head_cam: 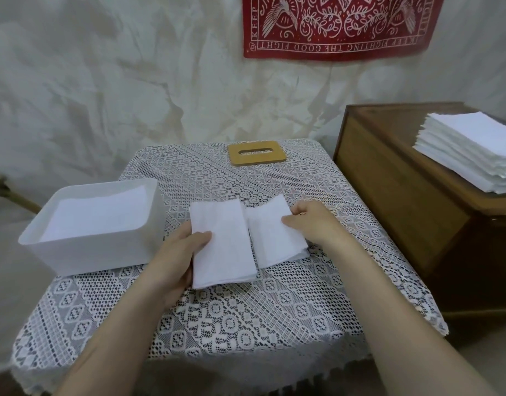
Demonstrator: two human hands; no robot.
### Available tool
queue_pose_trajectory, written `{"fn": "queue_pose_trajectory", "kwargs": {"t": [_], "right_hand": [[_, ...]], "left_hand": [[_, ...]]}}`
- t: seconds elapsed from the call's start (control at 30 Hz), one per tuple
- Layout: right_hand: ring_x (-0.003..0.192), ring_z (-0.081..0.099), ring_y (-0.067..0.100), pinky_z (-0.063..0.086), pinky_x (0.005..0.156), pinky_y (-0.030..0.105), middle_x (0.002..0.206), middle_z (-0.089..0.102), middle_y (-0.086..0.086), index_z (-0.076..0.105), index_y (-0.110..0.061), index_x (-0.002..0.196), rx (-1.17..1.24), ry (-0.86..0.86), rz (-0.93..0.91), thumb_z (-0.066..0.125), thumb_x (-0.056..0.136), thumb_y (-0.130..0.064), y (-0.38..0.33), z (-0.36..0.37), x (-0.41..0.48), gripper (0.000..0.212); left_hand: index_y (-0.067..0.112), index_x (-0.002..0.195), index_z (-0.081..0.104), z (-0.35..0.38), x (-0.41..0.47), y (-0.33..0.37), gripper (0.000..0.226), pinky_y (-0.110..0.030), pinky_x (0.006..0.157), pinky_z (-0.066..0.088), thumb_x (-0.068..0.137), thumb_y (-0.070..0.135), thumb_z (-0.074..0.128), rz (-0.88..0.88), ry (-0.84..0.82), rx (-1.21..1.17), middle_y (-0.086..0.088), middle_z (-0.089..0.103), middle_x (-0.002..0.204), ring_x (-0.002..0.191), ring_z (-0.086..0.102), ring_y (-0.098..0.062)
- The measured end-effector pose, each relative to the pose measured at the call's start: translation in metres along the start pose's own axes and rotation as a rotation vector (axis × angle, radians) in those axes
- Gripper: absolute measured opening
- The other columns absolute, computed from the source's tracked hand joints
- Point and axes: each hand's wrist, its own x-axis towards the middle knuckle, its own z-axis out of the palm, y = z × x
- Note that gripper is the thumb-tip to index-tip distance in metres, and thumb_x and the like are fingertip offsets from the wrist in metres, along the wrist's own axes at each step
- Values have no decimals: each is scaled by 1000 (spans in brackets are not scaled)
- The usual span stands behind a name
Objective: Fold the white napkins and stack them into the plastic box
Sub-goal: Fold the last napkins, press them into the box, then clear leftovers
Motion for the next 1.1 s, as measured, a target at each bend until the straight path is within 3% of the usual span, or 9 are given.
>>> {"fn": "queue_pose_trajectory", "kwargs": {"t": [0.07,0.17,0.3,0.47,0.6,0.77,0.93,1.1], "right_hand": [[90,64,24,45,70,33,93,68,2,65,-16,94,-248,88,-21,65,95,-32,1,3,-2,16],[90,62,24,49,75,35,92,65,-1,64,-17,96,-356,134,-29,65,94,-35,-4,2,-7,19],[95,62,29,41,62,32,100,66,4,59,-12,98,-395,115,-7,67,92,-36,-11,8,-2,26],[98,61,29,43,70,33,102,63,5,59,-13,107,-314,68,8,65,94,-32,-15,13,9,24],[73,51,25,29,55,32,75,49,1,43,-17,74,-342,75,7,58,97,-34,-9,12,12,32],[81,61,29,33,54,30,83,61,6,49,-16,79,-406,100,22,61,89,-27,-5,16,15,19],[69,49,24,31,59,32,74,49,0,45,-19,75,-372,108,-27,60,89,-18,-6,16,15,21],[82,59,27,40,66,34,84,58,-1,48,-21,83,-98,95,-71,61,91,-20,-6,11,12,15]], "left_hand": [[19,130,62,0,-1,0,28,-42,77,59,105,10,52,-3,2,-3,-6,80,108,101,74,-29],[20,130,62,-1,-2,1,29,-39,72,60,105,10,52,-4,-2,-6,-5,80,108,99,75,-26],[20,130,62,-2,-2,0,29,-37,69,60,105,11,52,-2,-7,3,-3,80,107,97,76,-25],[22,133,61,-4,-3,0,31,-39,71,61,105,11,52,-6,-10,0,-4,79,110,101,75,-28],[21,129,63,-4,-2,-1,29,-38,72,61,105,10,51,-3,-5,11,-3,80,107,94,77,-24],[20,130,62,2,-4,-2,28,-42,78,61,105,11,51,-8,-16,26,-5,79,110,101,75,-28],[22,133,61,4,-6,-3,32,-38,72,62,106,10,50,-3,-41,33,-4,78,113,103,75,-27],[24,133,61,6,-7,-5,32,-38,73,63,105,11,51,-8,-48,23,-2,79,111,98,77,-24]]}}
